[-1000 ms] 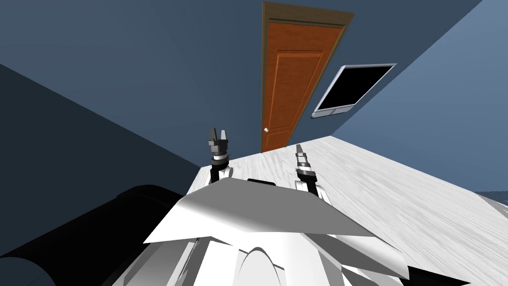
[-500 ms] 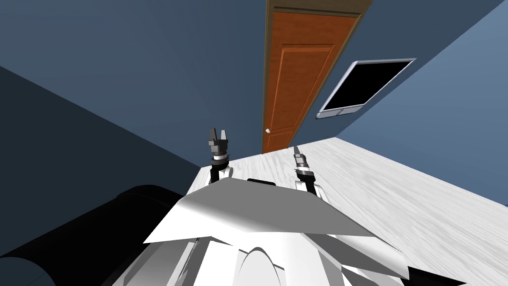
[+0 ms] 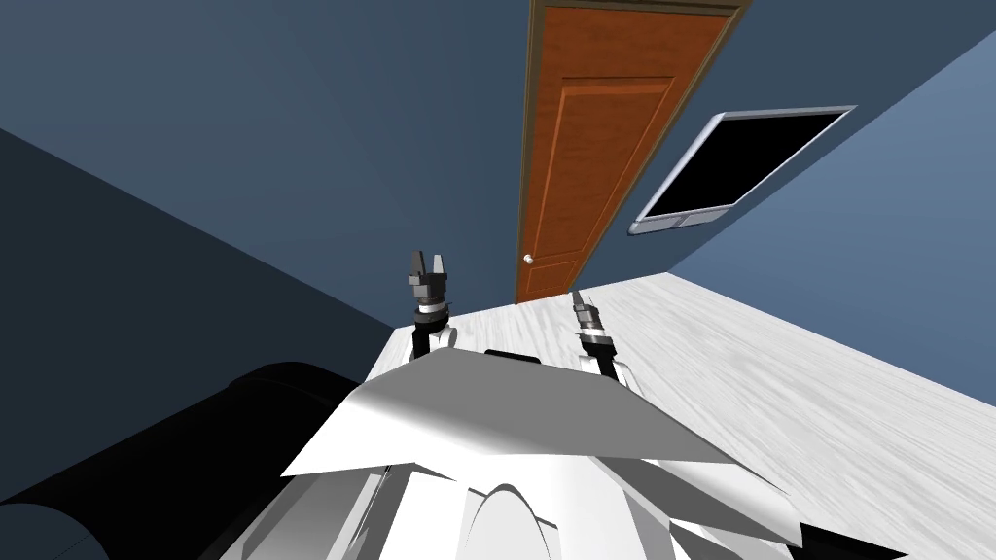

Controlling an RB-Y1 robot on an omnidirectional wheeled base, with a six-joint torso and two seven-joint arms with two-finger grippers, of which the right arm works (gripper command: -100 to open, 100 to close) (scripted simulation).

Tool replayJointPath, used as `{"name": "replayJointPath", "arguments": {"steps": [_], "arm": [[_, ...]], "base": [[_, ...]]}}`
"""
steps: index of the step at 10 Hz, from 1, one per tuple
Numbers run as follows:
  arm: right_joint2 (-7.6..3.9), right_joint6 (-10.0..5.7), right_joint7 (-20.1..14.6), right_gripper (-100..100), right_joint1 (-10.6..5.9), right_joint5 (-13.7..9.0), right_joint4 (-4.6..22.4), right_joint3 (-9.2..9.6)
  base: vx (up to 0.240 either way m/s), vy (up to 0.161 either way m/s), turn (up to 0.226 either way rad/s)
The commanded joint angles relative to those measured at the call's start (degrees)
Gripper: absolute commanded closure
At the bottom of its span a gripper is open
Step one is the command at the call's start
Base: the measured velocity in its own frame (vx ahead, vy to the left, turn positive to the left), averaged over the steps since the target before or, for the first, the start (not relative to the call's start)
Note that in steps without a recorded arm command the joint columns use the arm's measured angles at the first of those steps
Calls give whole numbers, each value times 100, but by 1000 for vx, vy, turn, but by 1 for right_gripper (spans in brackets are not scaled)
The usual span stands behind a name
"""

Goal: Pull the door open

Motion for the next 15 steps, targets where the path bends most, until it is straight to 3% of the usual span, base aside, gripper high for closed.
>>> {"name": "replayJointPath", "arguments": {"steps": [1, 15], "arm": [[-19, -99, 153, -100, -64, 73, 218, -48], [-132, -806, 1376, -100, -644, 703, 2016, -447]], "base": [[105, 2, 44], [101, 2, 51]]}}
